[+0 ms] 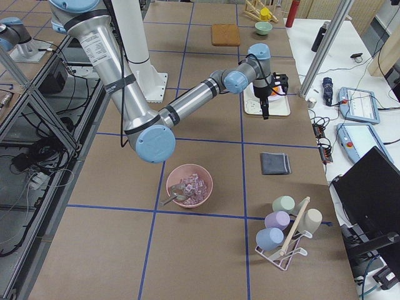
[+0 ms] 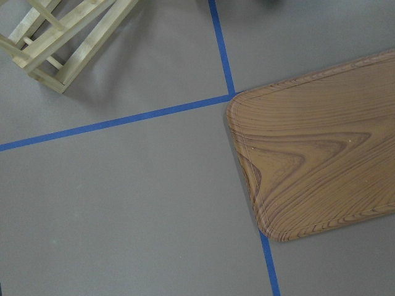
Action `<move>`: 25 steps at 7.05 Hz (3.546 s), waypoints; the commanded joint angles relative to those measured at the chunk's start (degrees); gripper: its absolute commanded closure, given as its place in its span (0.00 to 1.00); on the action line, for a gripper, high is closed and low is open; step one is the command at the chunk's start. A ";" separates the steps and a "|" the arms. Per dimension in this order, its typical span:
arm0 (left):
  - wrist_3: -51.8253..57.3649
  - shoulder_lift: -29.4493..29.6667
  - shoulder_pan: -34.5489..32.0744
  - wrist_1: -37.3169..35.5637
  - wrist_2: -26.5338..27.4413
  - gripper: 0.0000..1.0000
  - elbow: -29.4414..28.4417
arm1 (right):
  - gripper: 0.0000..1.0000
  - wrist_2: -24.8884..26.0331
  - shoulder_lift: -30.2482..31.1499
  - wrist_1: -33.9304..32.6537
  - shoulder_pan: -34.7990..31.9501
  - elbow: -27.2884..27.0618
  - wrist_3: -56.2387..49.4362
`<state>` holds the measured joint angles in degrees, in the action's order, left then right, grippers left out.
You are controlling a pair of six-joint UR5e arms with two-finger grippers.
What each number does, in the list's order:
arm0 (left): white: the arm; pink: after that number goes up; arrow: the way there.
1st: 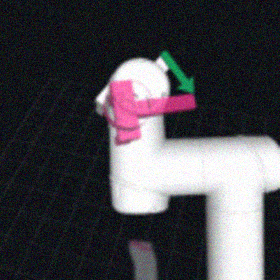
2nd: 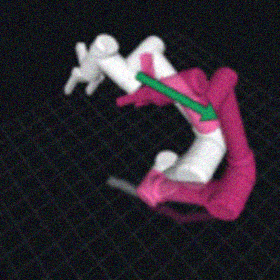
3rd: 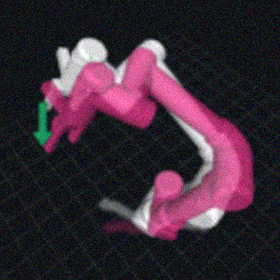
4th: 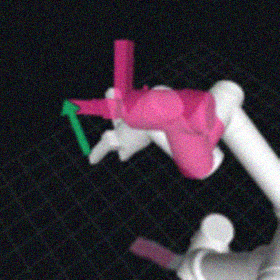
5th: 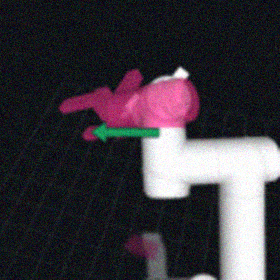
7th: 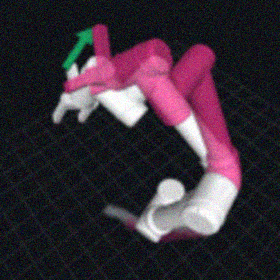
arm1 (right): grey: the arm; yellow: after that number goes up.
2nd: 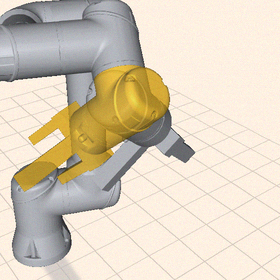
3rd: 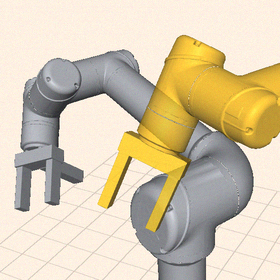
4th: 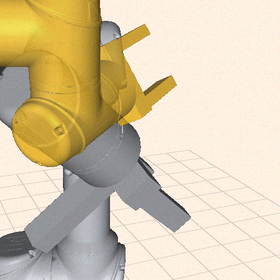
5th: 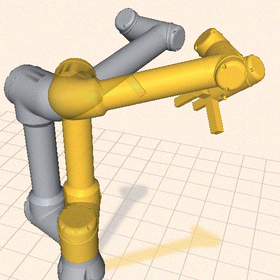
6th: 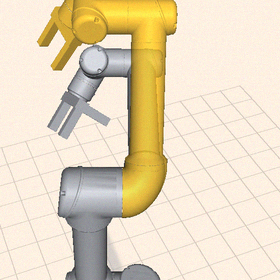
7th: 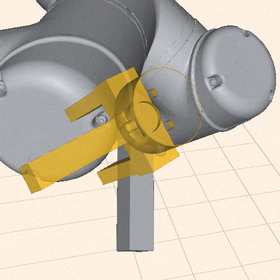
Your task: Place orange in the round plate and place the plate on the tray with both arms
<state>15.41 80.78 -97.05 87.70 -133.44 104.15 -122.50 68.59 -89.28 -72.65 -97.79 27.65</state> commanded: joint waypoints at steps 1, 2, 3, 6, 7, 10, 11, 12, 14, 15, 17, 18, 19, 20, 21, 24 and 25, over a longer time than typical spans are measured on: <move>-0.55 -0.18 0.02 -0.42 -0.41 0.01 0.35 | 0.00 -3.70 6.80 -5.87 -10.37 0.14 -18.17; -3.51 0.51 0.19 -5.73 -0.76 0.01 -0.34 | 0.00 -3.88 8.21 -11.82 -13.36 -0.20 -27.04; -4.24 0.69 0.11 -8.65 -0.94 0.01 1.48 | 0.00 -3.97 11.10 -14.32 -16.70 -0.12 -34.69; -4.07 -0.19 -0.16 -8.25 -1.03 0.01 1.14 | 0.00 -3.80 25.84 -8.59 -19.55 -0.64 -38.82; -4.07 -0.19 -0.07 -8.24 -0.42 0.01 0.88 | 0.00 -4.32 29.46 -1.93 -19.55 -0.47 -38.55; -3.98 -0.27 -0.16 -8.16 -0.42 0.01 0.79 | 0.00 -8.89 29.86 -0.89 -20.60 -1.52 -38.38; -3.98 -0.36 -0.16 -8.24 -0.42 0.01 0.70 | 0.00 -8.98 28.72 -3.59 -20.60 -2.91 -37.68; -3.98 -1.49 -0.07 -7.90 -0.50 0.01 0.79 | 0.00 -8.98 27.05 -8.93 -20.60 -5.19 -37.67; -3.98 -1.59 -0.16 -7.89 -0.42 0.01 0.70 | 0.00 -8.72 26.68 -13.03 -20.60 -6.27 -37.85; -3.98 -1.77 -0.16 -7.89 -0.42 0.01 0.79 | 0.00 -8.63 26.68 -12.94 -20.60 -6.27 -38.46; -3.98 -1.86 -0.16 -7.89 -0.50 0.01 0.79 | 0.00 -8.72 26.94 -12.06 -20.60 -6.18 -38.72; -3.98 -1.86 -0.16 -7.89 -0.50 0.01 0.88 | 0.00 -8.81 26.95 -8.05 -20.60 -6.18 -38.38; -3.98 -1.86 -0.16 -7.89 -0.50 0.01 0.88 | 0.00 -8.89 27.29 -6.80 -20.51 -5.57 -37.94; -3.98 -1.86 -0.16 -7.89 -0.77 0.01 0.97 | 0.00 -9.07 27.30 -6.70 -20.51 -5.74 -38.20; -3.98 -1.86 -0.16 -7.89 -0.77 0.01 0.97 | 0.00 -9.68 27.21 -6.78 -20.51 -5.74 -38.20; -3.98 -1.86 -0.16 -7.89 -0.85 0.01 0.88 | 0.00 -10.74 27.21 -4.16 -20.51 -5.31 -38.29; -3.98 -1.86 -0.07 -7.89 -0.86 0.01 0.79 | 0.00 -10.83 27.30 -4.15 -20.51 -5.21 -38.29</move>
<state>11.43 78.93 -97.20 79.81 -134.27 105.01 -133.11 95.80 -94.07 -93.19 -103.30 -10.68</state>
